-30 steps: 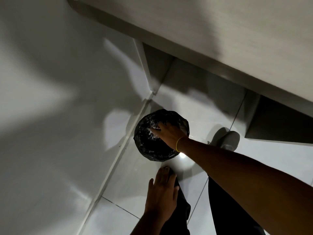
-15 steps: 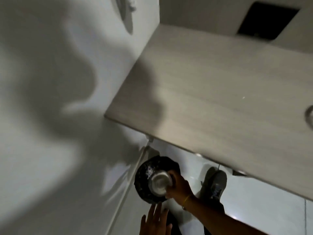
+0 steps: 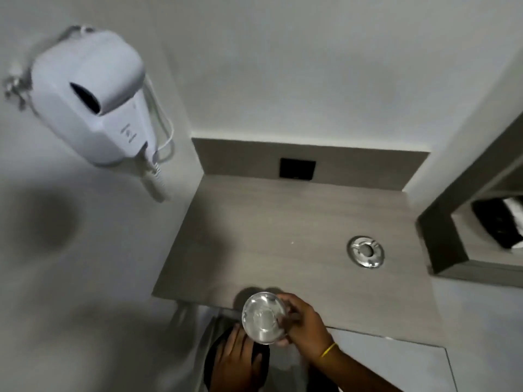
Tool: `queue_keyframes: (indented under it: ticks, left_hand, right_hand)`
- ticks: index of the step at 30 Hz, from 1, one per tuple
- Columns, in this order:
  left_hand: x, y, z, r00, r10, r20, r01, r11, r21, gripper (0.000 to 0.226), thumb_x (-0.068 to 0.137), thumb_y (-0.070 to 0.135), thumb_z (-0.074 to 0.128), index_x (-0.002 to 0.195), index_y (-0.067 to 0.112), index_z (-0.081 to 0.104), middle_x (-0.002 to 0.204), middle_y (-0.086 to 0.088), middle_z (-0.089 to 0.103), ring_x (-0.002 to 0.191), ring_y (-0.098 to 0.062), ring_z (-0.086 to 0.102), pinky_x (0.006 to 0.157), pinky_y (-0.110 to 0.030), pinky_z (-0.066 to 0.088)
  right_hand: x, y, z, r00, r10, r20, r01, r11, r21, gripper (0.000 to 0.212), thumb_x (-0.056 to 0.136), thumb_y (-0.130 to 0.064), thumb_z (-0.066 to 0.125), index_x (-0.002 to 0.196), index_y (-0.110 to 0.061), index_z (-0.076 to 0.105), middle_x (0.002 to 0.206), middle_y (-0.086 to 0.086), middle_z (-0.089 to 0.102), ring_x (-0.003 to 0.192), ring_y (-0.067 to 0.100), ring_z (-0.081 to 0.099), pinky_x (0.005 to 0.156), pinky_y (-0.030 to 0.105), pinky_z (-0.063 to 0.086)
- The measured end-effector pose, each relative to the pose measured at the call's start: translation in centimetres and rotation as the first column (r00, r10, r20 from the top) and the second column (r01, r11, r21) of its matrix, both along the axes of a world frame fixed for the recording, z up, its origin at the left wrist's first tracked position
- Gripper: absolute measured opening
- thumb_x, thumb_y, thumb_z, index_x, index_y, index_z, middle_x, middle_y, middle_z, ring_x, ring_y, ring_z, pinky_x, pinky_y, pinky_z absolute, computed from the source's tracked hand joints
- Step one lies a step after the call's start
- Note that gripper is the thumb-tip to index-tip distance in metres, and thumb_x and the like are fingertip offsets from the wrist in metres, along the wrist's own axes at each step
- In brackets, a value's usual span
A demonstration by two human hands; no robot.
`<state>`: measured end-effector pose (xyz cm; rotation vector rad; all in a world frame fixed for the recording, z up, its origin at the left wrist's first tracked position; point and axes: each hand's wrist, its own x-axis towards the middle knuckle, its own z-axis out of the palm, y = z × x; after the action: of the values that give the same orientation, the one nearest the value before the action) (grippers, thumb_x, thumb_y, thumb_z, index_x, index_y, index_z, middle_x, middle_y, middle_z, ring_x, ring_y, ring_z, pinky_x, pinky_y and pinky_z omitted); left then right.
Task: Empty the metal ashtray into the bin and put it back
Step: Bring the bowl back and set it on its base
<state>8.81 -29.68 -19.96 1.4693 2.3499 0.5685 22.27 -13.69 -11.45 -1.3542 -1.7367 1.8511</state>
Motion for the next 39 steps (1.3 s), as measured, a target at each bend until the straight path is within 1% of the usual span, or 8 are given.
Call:
queue_keyframes:
  ticks: [2, 5, 8, 13, 19, 29, 34, 39]
  left_hand:
    - [-0.5, 2.9, 3.5, 0.997, -0.071, 0.009, 0.071, 0.997, -0.021, 0.057, 0.087, 0.041, 0.061, 0.140, 0.020, 0.060, 0.143, -0.009, 0.071, 0.150, -0.022, 0.045, 0.100, -0.054, 0.055]
    - [-1.7, 7.8, 6.1, 0.995, -0.081, -0.065, 0.074, 0.993, -0.095, 0.058, 0.089, 0.043, 0.056, 0.141, 0.019, 0.061, 0.157, -0.008, 0.059, 0.143, -0.030, 0.057, 0.101, -0.050, 0.052]
    - [-2.8, 13.5, 6.8, 0.994, -0.080, -0.074, 0.074, 0.994, -0.082, 0.060, 0.089, 0.044, 0.054, 0.143, 0.019, 0.059, 0.160, -0.008, 0.057, 0.144, -0.030, 0.055, 0.096, -0.055, 0.058]
    - [-2.6, 21.1, 5.2, 0.992, -0.040, -0.119, 0.031, 0.997, -0.070, 0.064, 0.093, 0.046, 0.050, 0.150, 0.019, 0.055, 0.159, -0.013, 0.057, 0.146, -0.034, 0.051, 0.096, -0.063, 0.055]
    - [-1.6, 25.1, 0.7, 0.990, -0.054, -0.127, 0.043, 0.995, -0.087, 0.067, 0.098, 0.048, 0.045, 0.158, 0.019, 0.047, 0.167, -0.011, 0.046, 0.155, -0.026, 0.034, 0.105, -0.067, 0.048]
    - [-0.9, 24.4, -2.0, 0.975, -0.101, -0.198, 0.070, 0.985, -0.158, 0.066, 0.099, 0.052, 0.044, 0.155, 0.018, 0.052, 0.171, -0.010, 0.039, 0.159, -0.028, 0.031, 0.111, -0.068, 0.039]
    - [-0.9, 24.0, -2.3, 0.971, -0.112, -0.212, 0.085, 0.987, -0.134, 0.072, 0.107, 0.060, 0.022, 0.158, 0.017, 0.049, 0.173, -0.012, 0.036, 0.161, -0.031, 0.030, 0.115, -0.068, 0.034]
    - [-0.7, 23.8, -2.4, 0.965, -0.109, -0.239, 0.089, 0.992, -0.092, 0.068, 0.108, 0.053, 0.025, 0.157, 0.013, 0.051, 0.172, -0.014, 0.037, 0.159, -0.035, 0.034, 0.118, -0.069, 0.030]
  right_hand:
    - [0.7, 3.6, 1.1, 0.997, -0.077, 0.018, 0.074, 0.991, 0.110, 0.050, 0.082, 0.000, 0.066, 0.111, -0.039, 0.076, 0.104, -0.011, 0.078, 0.095, 0.013, 0.076, 0.075, 0.042, 0.066]
    - [1.1, 8.5, 2.9, 0.978, -0.200, 0.063, 0.185, 0.966, 0.181, 0.057, 0.077, 0.014, 0.062, 0.093, -0.039, 0.077, 0.085, -0.009, 0.079, 0.074, 0.003, 0.071, 0.061, 0.022, 0.060]
    - [1.0, 13.7, 3.3, 0.953, -0.274, 0.126, 0.235, 0.936, 0.260, 0.045, 0.080, 0.006, 0.060, 0.082, -0.038, 0.069, 0.072, -0.011, 0.070, 0.065, -0.003, 0.064, 0.063, 0.024, 0.056]
    - [0.7, 21.5, 0.9, 0.902, -0.291, 0.318, 0.186, 0.928, 0.322, 0.025, 0.081, -0.001, 0.060, 0.099, -0.014, 0.071, 0.088, 0.015, 0.078, 0.089, 0.036, 0.074, 0.076, 0.035, 0.054]
    - [0.8, 25.0, -0.4, 0.840, -0.152, 0.520, -0.050, 0.934, 0.354, 0.025, 0.084, -0.009, 0.056, 0.105, -0.021, 0.064, 0.100, 0.011, 0.078, 0.096, 0.037, 0.071, 0.077, 0.037, 0.053]
    - [0.2, 24.5, -2.4, 0.840, -0.221, 0.496, -0.095, 0.839, 0.535, 0.013, 0.083, -0.006, 0.064, 0.095, -0.011, 0.063, 0.091, 0.013, 0.071, 0.077, 0.041, 0.071, 0.063, 0.039, 0.053]
    - [0.8, 24.8, -2.8, 0.842, -0.176, 0.511, -0.171, 0.810, 0.561, 0.020, 0.078, -0.012, 0.064, 0.098, -0.015, 0.063, 0.092, 0.008, 0.068, 0.078, 0.035, 0.069, 0.062, 0.036, 0.052]
    - [3.8, 25.8, -1.9, 0.859, -0.236, 0.455, -0.185, 0.684, 0.706, 0.044, 0.074, -0.022, 0.073, 0.116, -0.016, 0.063, 0.110, 0.012, 0.065, 0.093, 0.035, 0.058, 0.073, 0.045, 0.059]
